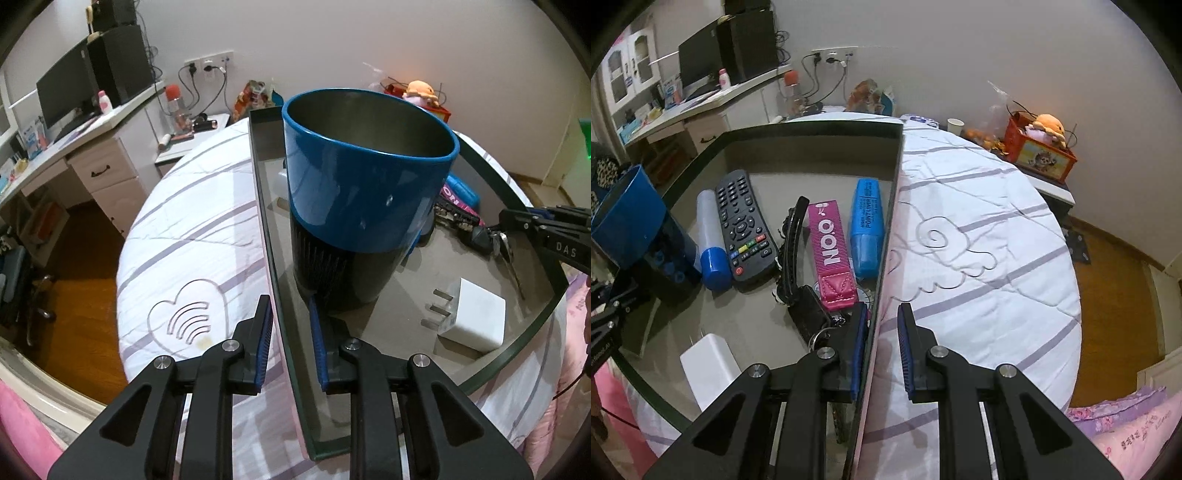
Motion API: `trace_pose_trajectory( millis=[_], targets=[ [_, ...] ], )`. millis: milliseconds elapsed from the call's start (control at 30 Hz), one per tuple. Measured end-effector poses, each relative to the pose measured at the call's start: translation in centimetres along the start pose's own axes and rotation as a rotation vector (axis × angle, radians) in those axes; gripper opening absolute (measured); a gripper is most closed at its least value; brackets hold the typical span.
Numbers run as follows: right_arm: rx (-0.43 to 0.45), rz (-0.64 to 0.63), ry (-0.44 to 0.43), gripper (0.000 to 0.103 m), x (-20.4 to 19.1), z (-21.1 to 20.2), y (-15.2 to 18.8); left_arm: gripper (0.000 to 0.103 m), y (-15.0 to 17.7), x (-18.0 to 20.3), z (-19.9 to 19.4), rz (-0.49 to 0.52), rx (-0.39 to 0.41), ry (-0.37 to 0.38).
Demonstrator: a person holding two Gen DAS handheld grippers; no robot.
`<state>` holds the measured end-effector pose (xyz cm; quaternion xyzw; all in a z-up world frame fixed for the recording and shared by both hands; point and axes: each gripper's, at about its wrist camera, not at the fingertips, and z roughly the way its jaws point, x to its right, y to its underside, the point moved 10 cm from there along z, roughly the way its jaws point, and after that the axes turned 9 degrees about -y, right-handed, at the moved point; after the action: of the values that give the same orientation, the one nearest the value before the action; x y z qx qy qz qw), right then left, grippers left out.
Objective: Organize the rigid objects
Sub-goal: 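Lower the tray onto the bed with the left gripper and release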
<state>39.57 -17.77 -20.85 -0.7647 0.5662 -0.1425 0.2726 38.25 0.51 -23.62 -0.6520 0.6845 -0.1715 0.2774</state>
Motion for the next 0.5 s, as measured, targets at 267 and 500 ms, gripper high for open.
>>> trace_pose_trajectory(
  millis=[267,500],
  targets=[
    [-0.001,0.036,-0.003,0.015,0.6,-0.2,1.4,0.019,-0.8,1.0,0.4,0.003,0.001,0.016],
    [0.003,0.073,0.011,0.015,1.3,-0.7,1.8,0.019,-1.0,1.6,0.5,0.011,0.005,0.040]
  ],
)
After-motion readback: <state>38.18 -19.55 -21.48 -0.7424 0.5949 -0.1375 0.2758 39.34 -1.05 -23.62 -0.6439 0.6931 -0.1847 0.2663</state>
